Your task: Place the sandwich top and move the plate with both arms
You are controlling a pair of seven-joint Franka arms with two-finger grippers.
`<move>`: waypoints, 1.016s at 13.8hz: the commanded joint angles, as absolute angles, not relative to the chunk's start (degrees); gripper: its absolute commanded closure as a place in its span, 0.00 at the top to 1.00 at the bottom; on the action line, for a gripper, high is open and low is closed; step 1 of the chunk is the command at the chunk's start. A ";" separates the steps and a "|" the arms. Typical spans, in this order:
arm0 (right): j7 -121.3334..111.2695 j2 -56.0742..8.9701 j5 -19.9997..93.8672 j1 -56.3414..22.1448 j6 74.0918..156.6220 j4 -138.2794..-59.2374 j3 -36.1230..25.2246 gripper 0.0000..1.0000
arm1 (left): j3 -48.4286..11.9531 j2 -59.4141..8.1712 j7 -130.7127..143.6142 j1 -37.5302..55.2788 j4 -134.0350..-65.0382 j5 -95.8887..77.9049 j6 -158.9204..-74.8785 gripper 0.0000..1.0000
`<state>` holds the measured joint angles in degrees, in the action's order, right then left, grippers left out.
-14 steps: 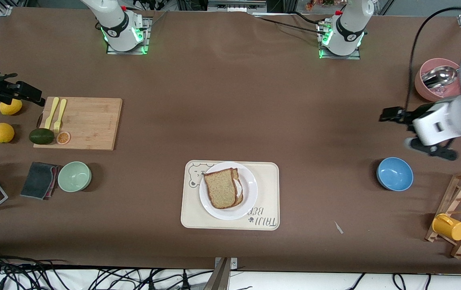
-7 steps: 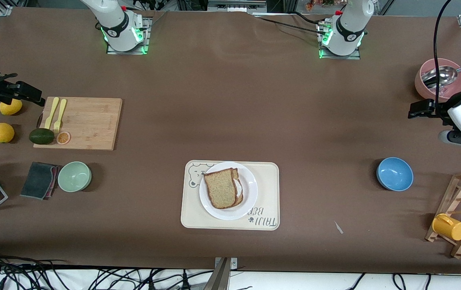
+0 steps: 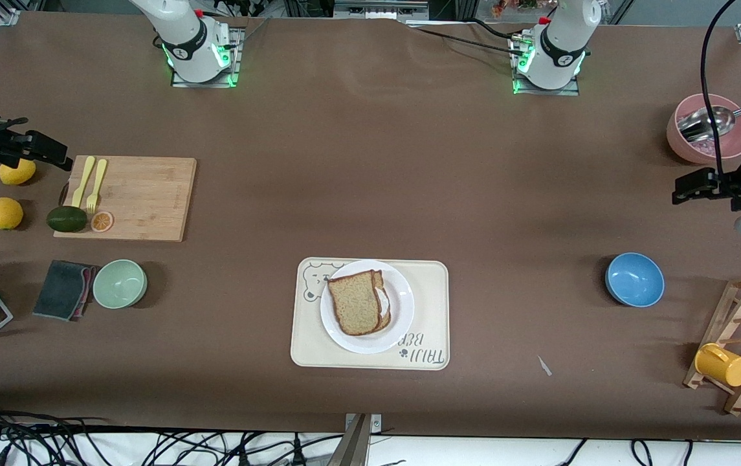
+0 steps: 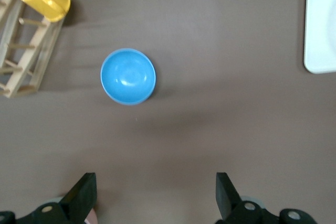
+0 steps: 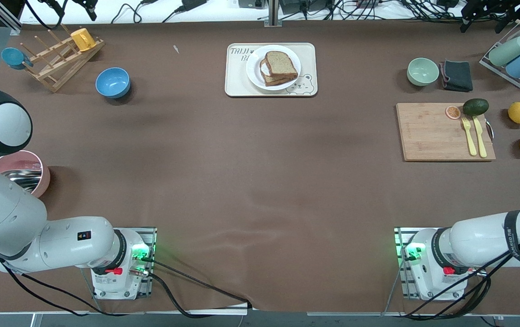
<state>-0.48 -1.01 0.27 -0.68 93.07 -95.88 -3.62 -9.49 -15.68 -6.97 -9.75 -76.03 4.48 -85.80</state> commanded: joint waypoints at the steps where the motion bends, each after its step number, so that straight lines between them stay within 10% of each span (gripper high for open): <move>1: -1.32 -0.70 1.06 -0.53 92.55 -95.62 -3.43 1.00 | -6.69 -9.77 -6.77 -7.75 -84.89 2.99 -90.96 1.00; 5: -1.32 -0.79 0.44 -0.61 93.60 -95.45 -3.43 1.00 | 2.19 -5.81 -7.12 1.40 -88.94 1.67 -92.11 1.00; 14: -1.67 -0.62 0.00 -0.79 93.43 -94.39 -3.16 1.00 | 2.20 -2.81 -8.96 0.88 -89.56 1.67 -91.05 1.00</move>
<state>-0.59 -0.98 0.23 -0.80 94.03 -95.20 -3.31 1.69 -4.08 -7.49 0.80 -87.67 3.05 -90.59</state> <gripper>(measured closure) 0.000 0.000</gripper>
